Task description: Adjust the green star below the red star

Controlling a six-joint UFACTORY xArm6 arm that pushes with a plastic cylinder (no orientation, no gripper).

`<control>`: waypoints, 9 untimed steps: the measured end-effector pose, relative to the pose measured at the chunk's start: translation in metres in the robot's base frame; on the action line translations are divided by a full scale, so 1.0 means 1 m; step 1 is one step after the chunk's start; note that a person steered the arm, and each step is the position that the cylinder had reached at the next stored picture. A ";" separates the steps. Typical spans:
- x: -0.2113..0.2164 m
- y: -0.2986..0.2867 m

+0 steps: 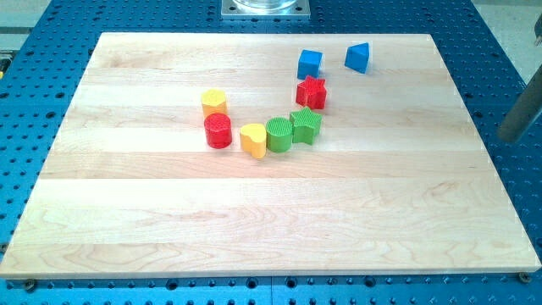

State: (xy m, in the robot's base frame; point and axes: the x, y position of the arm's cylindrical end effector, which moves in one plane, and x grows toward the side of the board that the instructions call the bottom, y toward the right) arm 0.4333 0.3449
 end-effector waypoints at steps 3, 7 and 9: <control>-0.001 0.001; 0.028 -0.050; 0.103 -0.320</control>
State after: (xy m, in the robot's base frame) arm 0.5362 0.0250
